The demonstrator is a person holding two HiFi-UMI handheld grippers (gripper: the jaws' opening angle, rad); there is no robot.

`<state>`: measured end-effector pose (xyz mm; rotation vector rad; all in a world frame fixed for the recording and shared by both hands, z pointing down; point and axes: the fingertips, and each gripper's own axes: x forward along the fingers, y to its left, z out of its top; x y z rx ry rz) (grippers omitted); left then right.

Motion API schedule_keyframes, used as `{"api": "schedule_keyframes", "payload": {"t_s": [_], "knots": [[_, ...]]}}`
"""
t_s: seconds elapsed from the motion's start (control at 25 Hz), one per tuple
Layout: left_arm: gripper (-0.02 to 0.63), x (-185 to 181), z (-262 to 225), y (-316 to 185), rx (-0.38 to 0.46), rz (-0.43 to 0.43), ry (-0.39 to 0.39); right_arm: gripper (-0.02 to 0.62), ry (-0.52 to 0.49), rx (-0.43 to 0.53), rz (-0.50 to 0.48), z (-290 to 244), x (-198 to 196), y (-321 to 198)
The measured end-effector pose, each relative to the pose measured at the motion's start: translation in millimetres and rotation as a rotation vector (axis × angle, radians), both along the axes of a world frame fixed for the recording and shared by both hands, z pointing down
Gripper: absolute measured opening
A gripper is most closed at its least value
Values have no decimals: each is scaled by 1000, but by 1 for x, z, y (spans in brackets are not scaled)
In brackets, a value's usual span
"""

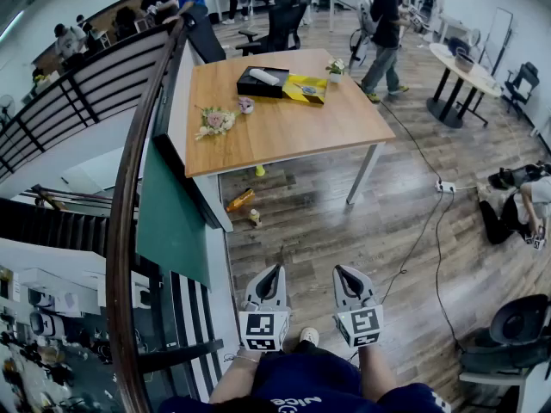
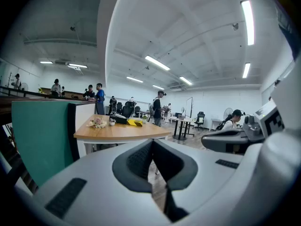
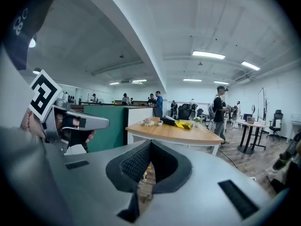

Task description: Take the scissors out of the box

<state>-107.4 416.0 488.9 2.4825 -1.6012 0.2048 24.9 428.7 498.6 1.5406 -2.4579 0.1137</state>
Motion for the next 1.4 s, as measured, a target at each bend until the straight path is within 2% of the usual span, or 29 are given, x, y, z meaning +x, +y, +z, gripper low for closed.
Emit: {"api": "schedule_keyframes", "payload": {"t_s": [0.24, 0.52, 0.68, 0.72, 0.8, 0.84, 0.92, 1.04, 1.4], "knots": [[2, 6, 10, 6, -28, 17, 25, 8, 9, -8, 10, 8, 4, 6], [2, 7, 12, 4, -14, -2, 32, 9, 8, -27, 24, 17, 14, 11], [5, 14, 18, 9, -37, 47, 16, 12, -16, -21, 58, 15, 24, 15], [28, 18, 20, 12, -43, 75, 20, 29, -15, -17, 47, 14, 24, 16], [187, 27, 19, 15, -42, 138, 45, 195, -31, -12, 7, 13, 20, 16], [242, 31, 17, 17, -34, 161, 62, 244, -46, -8, -11, 11, 18, 17], [296, 39, 12, 21, -14, 192, 90, 313, -63, -12, -26, 5, 18, 19], [334, 48, 8, 25, 3, 210, 100, 334, -58, -18, -33, 12, 25, 24], [337, 64, 19, 31, 5, 164, 109, 334, -46, -33, -20, 29, 55, 25]]}}
